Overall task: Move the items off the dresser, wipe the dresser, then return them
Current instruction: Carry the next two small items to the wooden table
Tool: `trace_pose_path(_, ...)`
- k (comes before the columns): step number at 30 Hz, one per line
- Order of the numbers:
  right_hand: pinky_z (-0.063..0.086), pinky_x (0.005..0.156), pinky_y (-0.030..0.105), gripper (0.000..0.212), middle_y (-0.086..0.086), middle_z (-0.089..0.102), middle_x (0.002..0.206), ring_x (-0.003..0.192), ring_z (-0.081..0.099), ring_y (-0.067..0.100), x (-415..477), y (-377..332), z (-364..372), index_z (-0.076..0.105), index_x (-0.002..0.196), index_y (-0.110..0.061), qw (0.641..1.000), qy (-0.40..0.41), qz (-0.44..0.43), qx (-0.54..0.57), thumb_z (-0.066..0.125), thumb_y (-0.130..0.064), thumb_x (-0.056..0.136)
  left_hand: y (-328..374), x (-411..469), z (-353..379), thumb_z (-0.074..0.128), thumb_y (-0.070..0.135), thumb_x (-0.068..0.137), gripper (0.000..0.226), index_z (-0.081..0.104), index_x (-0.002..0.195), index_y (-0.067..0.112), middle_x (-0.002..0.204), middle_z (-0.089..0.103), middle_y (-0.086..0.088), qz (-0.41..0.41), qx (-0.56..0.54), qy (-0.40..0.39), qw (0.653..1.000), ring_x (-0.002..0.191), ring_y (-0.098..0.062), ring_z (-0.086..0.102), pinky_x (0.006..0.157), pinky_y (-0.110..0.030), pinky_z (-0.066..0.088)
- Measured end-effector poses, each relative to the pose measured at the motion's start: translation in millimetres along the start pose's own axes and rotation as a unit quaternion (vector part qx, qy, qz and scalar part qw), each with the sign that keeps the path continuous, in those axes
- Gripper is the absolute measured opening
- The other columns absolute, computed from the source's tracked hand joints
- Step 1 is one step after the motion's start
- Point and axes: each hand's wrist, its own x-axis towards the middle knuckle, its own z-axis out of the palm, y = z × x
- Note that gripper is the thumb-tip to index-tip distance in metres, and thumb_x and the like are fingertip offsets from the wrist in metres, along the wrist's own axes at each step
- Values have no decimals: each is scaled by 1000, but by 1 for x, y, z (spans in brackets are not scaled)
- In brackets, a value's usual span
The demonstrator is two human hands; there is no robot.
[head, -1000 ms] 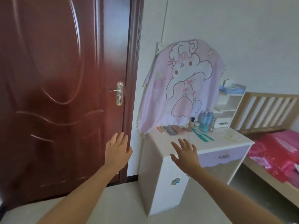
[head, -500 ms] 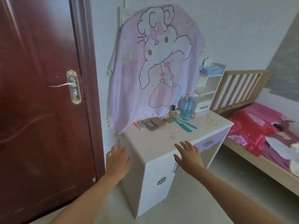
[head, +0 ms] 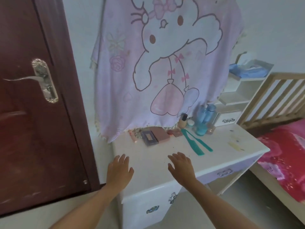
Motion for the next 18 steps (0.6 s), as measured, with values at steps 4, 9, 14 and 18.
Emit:
trace_pose_path(4, 52, 82, 43, 28, 4, 70, 100, 103, 63, 27, 25, 2, 26, 70, 99, -14, 997, -60, -29, 45, 74, -19, 72, -2, 14, 25, 40, 32, 95, 49, 35, 140, 12, 151, 28, -4, -58, -48, -22, 997, 138, -24, 25, 108, -36, 29)
trace_pose_path(9, 26, 109, 39, 37, 6, 42, 143, 138, 27, 22, 64, -5, 51, 49, 131, -13, 990, -113, -82, 39, 41, -21, 96, -4, 44, 46, 37, 32, 96, 49, 32, 141, 14, 152, 26, -2, -114, -103, -43, 987, 139, -21, 24, 110, -32, 27)
trace_pose_path(14, 30, 106, 36, 37, 4, 44, 141, 133, 31, 22, 122, -3, 63, 49, 130, -14, 989, -108, -101, 15, 38, -22, 96, -7, 101, 42, 37, 30, 97, 48, 33, 140, 11, 149, 32, -3, -127, -131, -31, 983, 136, -23, 29, 107, -33, 30)
trace_pose_path(18, 48, 82, 38, 22, 4, 66, 109, 109, 56, 26, 152, -5, 74, 67, 100, -11, 986, -115, -115, 21, 60, -18, 80, -6, 131, 46, 35, 28, 97, 47, 31, 141, 12, 149, 31, -2, -127, -128, -48, 982, 136, -21, 29, 107, -31, 29)
